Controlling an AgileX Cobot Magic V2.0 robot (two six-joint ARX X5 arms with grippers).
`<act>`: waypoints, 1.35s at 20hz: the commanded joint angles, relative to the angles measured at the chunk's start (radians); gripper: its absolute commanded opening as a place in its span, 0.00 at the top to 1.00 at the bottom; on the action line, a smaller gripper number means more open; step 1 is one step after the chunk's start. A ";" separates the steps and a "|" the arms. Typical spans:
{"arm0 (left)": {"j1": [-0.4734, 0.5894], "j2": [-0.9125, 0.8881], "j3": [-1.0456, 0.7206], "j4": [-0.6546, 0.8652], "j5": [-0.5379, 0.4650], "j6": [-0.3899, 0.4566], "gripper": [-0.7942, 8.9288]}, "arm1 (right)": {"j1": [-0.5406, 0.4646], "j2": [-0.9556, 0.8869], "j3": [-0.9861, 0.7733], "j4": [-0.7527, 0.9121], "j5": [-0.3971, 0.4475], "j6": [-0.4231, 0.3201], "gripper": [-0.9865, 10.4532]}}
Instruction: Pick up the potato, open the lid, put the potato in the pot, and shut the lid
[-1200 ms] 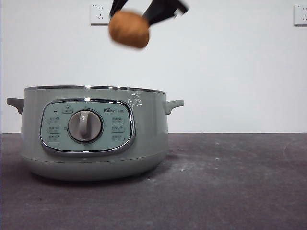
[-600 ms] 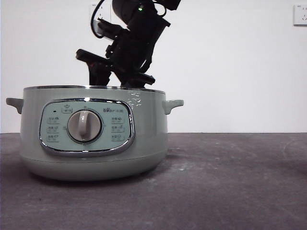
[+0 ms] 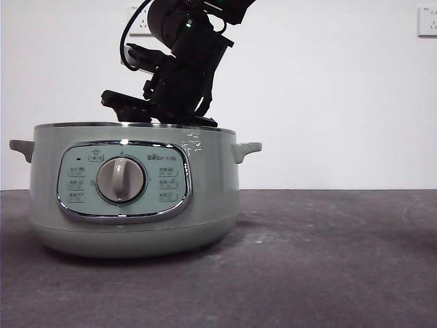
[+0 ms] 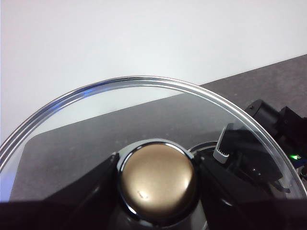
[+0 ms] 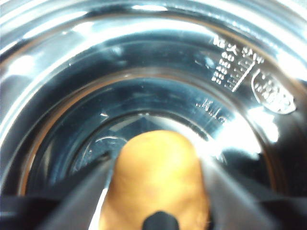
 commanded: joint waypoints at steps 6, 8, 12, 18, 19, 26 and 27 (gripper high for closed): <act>0.002 0.054 0.009 0.041 0.000 0.011 0.93 | 0.005 -0.172 -0.002 -0.071 0.122 0.014 0.53; 0.001 0.090 0.009 0.043 0.003 0.011 0.93 | -0.011 -0.275 -0.002 -0.153 0.235 0.013 0.53; 0.002 0.175 0.009 0.095 0.114 0.002 0.93 | -0.065 -0.472 -0.002 -0.272 0.344 0.045 0.53; 0.000 0.344 0.008 0.180 0.233 -0.042 0.93 | -0.134 -0.712 -0.002 -0.357 0.343 0.081 0.53; 0.000 0.378 0.007 0.195 0.241 -0.047 0.93 | -0.140 -0.744 -0.002 -0.367 0.343 0.082 0.53; -0.024 0.522 -0.006 0.273 0.258 -0.070 0.93 | -0.146 -0.851 -0.002 -0.375 0.344 0.084 0.53; -0.027 0.529 -0.016 0.291 0.257 -0.074 0.93 | -0.146 -0.855 -0.002 -0.375 0.344 0.084 0.53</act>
